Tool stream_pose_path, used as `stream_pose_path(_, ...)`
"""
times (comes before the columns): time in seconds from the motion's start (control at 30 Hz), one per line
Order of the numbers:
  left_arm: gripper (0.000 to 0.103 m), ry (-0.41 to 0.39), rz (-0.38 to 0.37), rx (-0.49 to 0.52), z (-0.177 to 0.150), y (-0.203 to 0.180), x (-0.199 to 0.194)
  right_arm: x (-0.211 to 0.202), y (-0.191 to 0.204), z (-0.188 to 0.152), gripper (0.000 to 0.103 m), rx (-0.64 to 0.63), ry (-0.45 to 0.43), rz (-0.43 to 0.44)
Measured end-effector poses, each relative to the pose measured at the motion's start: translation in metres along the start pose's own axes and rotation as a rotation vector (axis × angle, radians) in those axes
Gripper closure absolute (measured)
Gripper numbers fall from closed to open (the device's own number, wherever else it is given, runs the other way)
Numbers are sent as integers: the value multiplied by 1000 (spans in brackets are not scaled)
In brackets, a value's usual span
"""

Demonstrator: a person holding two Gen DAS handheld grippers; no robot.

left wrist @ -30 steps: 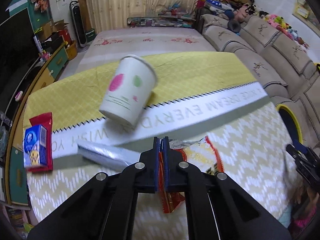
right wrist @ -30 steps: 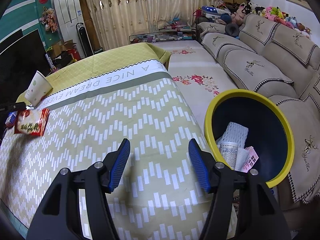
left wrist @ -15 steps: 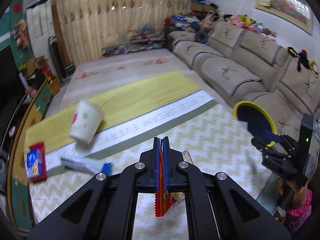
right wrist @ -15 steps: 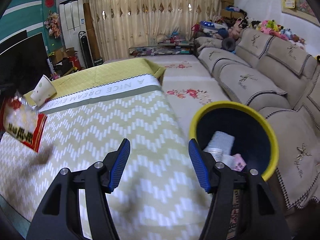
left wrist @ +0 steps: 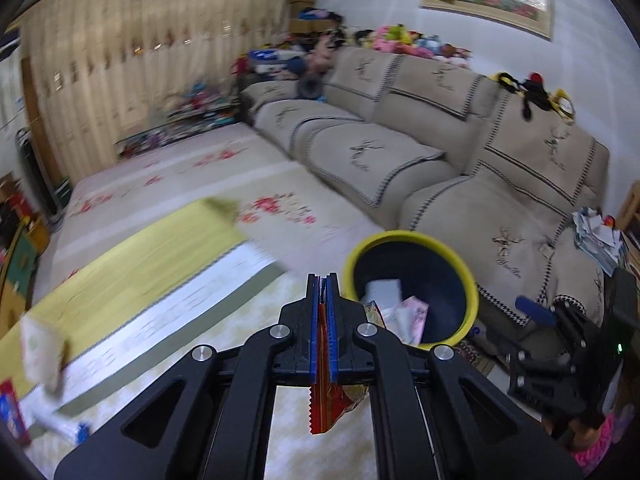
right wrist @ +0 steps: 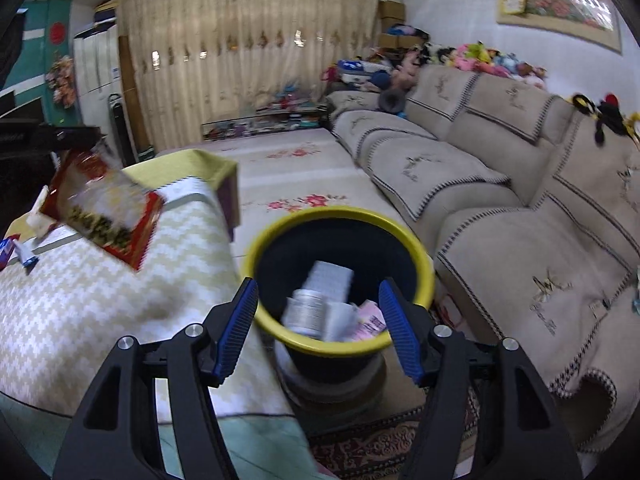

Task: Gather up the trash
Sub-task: 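Carry the snack bag over the bin and open the left gripper, then grasp the white-and-blue toothpaste tube with the right gripper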

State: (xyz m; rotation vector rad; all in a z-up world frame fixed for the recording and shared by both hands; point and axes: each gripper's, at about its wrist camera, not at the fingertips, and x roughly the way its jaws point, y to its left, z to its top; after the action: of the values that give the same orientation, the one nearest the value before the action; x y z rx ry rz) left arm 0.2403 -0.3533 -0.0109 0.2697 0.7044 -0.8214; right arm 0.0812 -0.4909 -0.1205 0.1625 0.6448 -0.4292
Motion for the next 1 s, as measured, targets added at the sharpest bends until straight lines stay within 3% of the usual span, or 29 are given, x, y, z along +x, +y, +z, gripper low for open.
stream_pose_path(0.33,97,20,-51,52,40,-78,120,4,-51,-17,42,95,32,-68)
stream_pose_path(0.43,81,34,-53,25,46,-86,153,6,-56,-19,41,101,36,-72)
stream_pose_path(0.5,55,35,-49,7,47,-88,163,8,-59,-20,40,101,41,-70)
stream_pose_path(0.7,38,-2,-36,-11,33,-69,139,13,-50,-20,40,88,56,-50)
stream_pose_path(1.0,18,-62,96,-88,-20,14,38,21,2,-15,38,-16,95,26)
